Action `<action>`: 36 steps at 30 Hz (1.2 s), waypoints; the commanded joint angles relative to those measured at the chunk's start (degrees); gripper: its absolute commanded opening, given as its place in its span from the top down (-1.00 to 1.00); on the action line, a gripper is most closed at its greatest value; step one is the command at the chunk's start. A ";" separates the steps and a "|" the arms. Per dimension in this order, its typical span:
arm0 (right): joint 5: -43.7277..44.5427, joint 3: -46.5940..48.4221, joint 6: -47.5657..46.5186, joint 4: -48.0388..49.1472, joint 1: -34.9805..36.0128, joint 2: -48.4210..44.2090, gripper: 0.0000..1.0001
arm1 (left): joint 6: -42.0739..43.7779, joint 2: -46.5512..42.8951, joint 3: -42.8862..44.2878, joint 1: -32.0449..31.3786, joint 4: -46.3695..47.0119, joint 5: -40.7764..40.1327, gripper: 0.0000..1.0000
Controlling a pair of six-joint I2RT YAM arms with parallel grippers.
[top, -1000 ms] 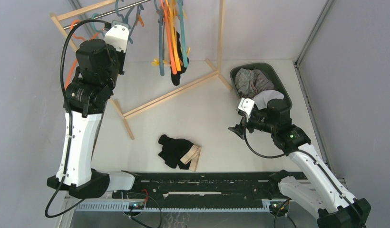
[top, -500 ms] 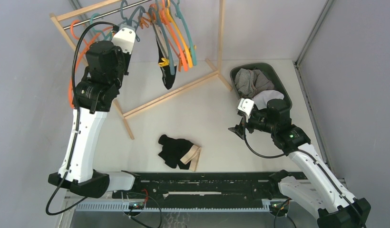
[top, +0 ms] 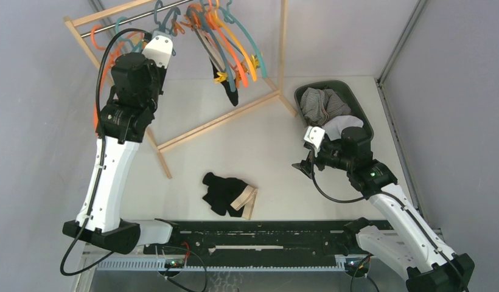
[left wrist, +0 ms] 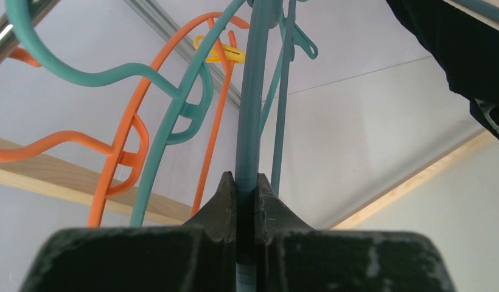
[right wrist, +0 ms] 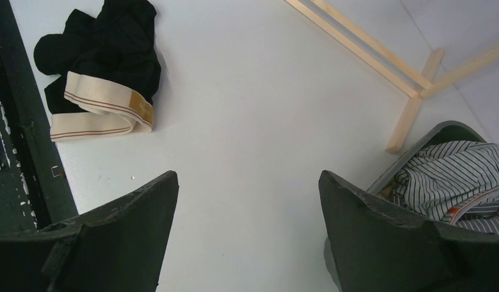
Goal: Remove the underwear clipped to the hanger
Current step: Place the hanger at the clothesline.
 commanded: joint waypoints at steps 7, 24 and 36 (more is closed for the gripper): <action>0.13 -0.11 -1.11 0.23 0.51 0.20 -0.68 | 2.53 -2.09 -8.89 1.13 15.77 -2.91 1.00; 0.08 -0.12 -0.96 0.13 1.06 0.40 -0.68 | -3.78 -8.10 -6.80 1.07 5.98 2.08 0.24; -4.24 -0.07 1.95 2.95 3.70 2.81 -0.70 | -6.82 -19.37 -9.82 1.10 -2.37 14.42 -0.63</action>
